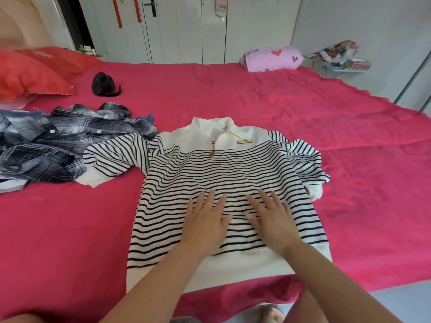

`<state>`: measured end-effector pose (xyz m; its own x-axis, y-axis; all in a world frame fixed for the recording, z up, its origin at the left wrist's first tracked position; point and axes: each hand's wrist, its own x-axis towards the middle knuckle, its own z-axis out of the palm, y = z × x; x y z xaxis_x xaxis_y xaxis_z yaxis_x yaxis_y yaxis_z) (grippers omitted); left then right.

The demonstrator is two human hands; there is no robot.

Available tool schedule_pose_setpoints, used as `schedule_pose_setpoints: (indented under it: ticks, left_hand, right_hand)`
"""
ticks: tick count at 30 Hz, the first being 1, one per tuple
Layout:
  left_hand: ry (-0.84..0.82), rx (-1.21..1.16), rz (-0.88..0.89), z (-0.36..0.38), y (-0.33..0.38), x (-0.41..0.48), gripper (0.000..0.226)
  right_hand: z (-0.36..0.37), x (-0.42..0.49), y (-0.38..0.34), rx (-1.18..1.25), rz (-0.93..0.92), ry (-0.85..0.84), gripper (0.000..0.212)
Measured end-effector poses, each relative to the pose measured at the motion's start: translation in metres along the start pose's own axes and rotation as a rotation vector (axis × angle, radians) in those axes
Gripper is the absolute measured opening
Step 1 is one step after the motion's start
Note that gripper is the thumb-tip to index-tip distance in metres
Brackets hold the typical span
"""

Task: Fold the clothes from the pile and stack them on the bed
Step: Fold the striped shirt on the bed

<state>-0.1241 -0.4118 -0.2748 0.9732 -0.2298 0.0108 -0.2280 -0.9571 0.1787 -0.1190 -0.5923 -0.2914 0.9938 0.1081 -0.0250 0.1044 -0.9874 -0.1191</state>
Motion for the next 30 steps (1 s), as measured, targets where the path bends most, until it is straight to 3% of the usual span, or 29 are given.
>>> schedule_pose_setpoints:
  ticks: [5, 7, 9, 11, 13, 16, 18, 20, 25, 28, 30]
  left_hand:
    - [-0.179, 0.025, 0.045, 0.021, 0.026, 0.024, 0.056]
    - [-0.226, 0.045, 0.027, 0.026, 0.032, 0.032, 0.057]
    - [-0.168, 0.035, 0.043, 0.024, 0.041, 0.043, 0.056]
    - [-0.105, 0.013, 0.095, 0.018, 0.054, 0.055, 0.056]
    - [-0.086, -0.014, 0.143, 0.018, 0.067, 0.069, 0.056]
    - [-0.154, -0.004, 0.160, 0.031, 0.079, 0.086, 0.058]
    - [-0.244, 0.038, 0.152, 0.042, 0.080, 0.091, 0.059]
    - [-0.285, 0.054, 0.139, 0.046, 0.080, 0.095, 0.059]
    - [-0.200, -0.124, 0.122, 0.034, 0.075, 0.108, 0.058]
    - [-0.072, -0.519, 0.037, 0.018, 0.071, 0.113, 0.053]
    - [0.043, -0.825, -0.117, 0.005, 0.067, 0.116, 0.044]
  right_hand:
    - [0.001, 0.003, 0.017, 0.068, 0.010, -0.167, 0.087]
    - [-0.005, 0.009, 0.026, 0.174, -0.034, -0.027, 0.070]
    - [-0.016, 0.016, 0.041, 0.297, -0.021, 0.209, 0.054]
    - [-0.026, 0.024, 0.062, 0.271, 0.053, 0.483, 0.040]
    - [-0.036, 0.032, 0.084, 0.204, 0.211, 0.606, 0.044]
    - [-0.044, 0.049, 0.115, 0.435, 0.524, 0.381, 0.067]
    - [-0.048, 0.059, 0.128, 0.667, 0.611, 0.217, 0.059]
    - [-0.061, 0.065, 0.132, 0.644, 0.593, 0.165, 0.026]
    - [-0.106, 0.090, 0.123, 0.475, 0.510, 0.618, 0.045]
    - [-0.133, 0.097, 0.079, 0.205, 0.188, 0.841, 0.039]
    - [-0.133, 0.090, 0.042, -0.024, -0.090, 0.817, 0.033]
